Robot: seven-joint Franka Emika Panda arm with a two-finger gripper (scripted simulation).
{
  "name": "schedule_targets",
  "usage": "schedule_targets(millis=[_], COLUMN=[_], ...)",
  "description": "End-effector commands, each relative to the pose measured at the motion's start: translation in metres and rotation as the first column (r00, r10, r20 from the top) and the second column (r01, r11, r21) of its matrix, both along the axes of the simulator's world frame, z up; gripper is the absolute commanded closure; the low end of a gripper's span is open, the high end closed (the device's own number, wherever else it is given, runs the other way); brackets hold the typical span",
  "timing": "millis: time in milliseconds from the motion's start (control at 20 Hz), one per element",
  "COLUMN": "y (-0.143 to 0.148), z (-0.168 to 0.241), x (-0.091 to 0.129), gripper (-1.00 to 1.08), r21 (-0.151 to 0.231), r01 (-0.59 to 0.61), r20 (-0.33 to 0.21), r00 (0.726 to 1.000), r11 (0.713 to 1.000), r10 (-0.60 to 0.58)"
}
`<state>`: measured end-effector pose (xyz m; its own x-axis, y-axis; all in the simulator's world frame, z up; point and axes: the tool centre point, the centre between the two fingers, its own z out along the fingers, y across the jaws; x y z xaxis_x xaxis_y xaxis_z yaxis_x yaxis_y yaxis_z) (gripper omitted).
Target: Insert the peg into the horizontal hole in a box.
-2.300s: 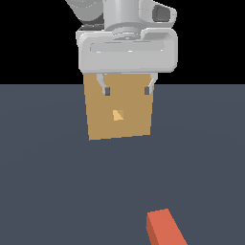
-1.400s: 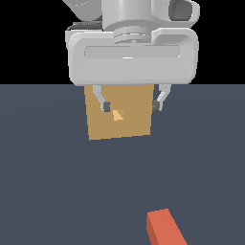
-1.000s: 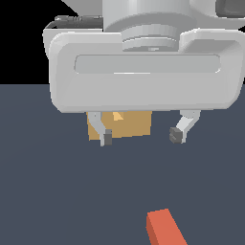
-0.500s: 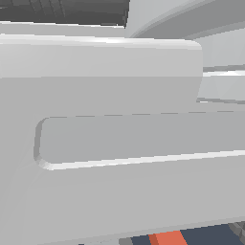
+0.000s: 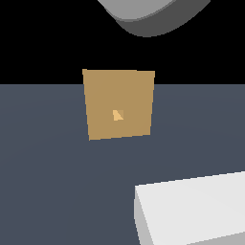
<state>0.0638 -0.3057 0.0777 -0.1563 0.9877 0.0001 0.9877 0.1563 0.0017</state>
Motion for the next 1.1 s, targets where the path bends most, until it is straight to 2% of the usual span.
schedule_targets(millis=[0, 450, 1050], y=[-0.011, -0.032, -0.036], z=[-0.004, -0.011, -0.016], x=[0.004, 0.013, 0.015], gripper=[-0.92, -0.92, -0.92], r21=[0.0, 0.0, 0.0], r01=[-0.009, -0.024, -0.027], r20=[0.0, -0.001, -0.002], r00=[1.0, 1.0, 1.0], r11=[1.0, 1.0, 1.0], r10=[0.009, 0.024, 0.027])
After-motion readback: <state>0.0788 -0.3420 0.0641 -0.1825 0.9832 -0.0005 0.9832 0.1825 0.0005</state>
